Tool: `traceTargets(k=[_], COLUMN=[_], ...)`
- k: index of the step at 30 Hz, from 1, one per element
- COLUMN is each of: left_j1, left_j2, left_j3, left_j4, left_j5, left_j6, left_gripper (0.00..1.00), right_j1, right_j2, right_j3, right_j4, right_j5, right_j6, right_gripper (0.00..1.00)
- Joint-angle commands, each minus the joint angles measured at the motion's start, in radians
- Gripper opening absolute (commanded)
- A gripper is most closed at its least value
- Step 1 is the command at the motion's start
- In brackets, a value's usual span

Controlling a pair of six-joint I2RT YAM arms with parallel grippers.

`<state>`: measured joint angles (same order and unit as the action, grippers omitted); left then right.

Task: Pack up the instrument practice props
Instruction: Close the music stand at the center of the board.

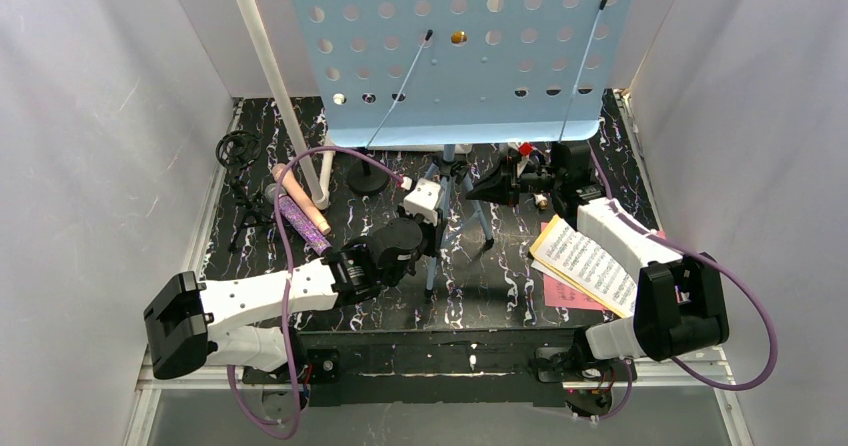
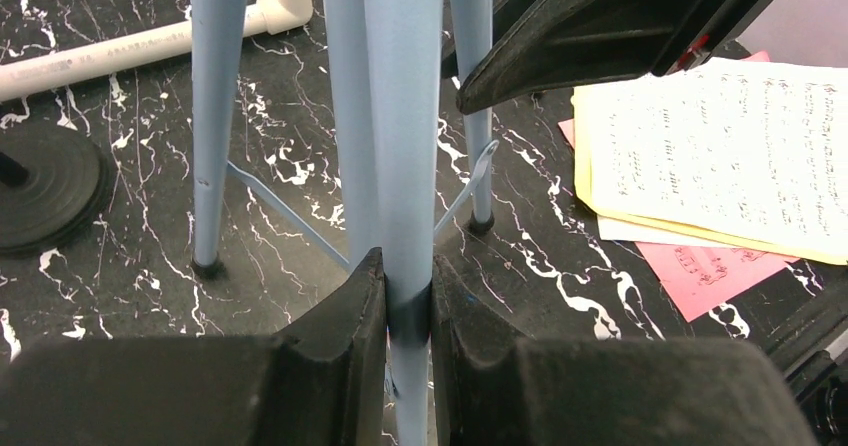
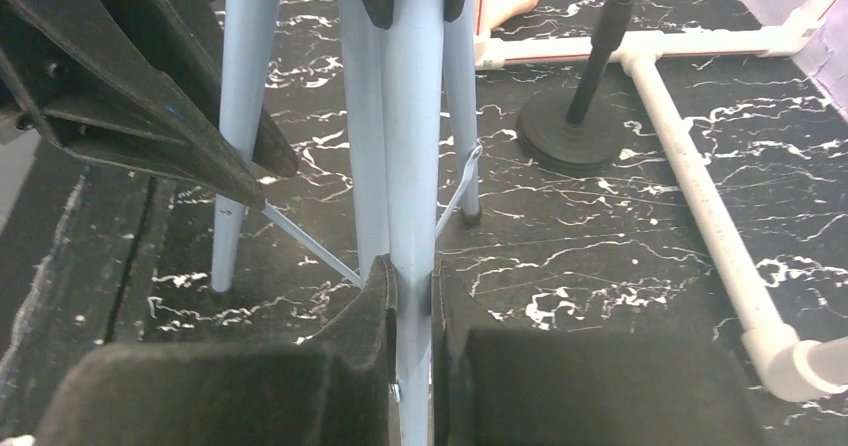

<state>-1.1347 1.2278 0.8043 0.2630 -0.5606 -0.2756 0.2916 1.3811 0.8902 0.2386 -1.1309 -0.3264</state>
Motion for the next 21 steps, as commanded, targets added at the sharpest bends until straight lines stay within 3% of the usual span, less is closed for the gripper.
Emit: traceTargets(k=[1, 10, 21], left_j1=[0.01, 0.028, 0.047], left_j2=[-0.069, -0.057, -0.005], left_j3=[0.039, 0.052, 0.068], left_j4=[0.093, 0.101, 0.142], left_j5=[0.014, 0.062, 0.116], left_j6=[0.061, 0.109, 0.151], left_gripper=[0.0, 0.0, 0.0], right_j1=[-0.008, -0.008, -0.008], right_j2=[-0.067, -0.093, -0.102], right_j3=[-0.011, -0.023, -0.108], right_j4=[0.25, 0.33, 0.662], right_j5=[-0.013, -0.015, -0.008], right_j6=[0.211, 0.271, 0.497], right_gripper=[0.01, 0.01, 0.01])
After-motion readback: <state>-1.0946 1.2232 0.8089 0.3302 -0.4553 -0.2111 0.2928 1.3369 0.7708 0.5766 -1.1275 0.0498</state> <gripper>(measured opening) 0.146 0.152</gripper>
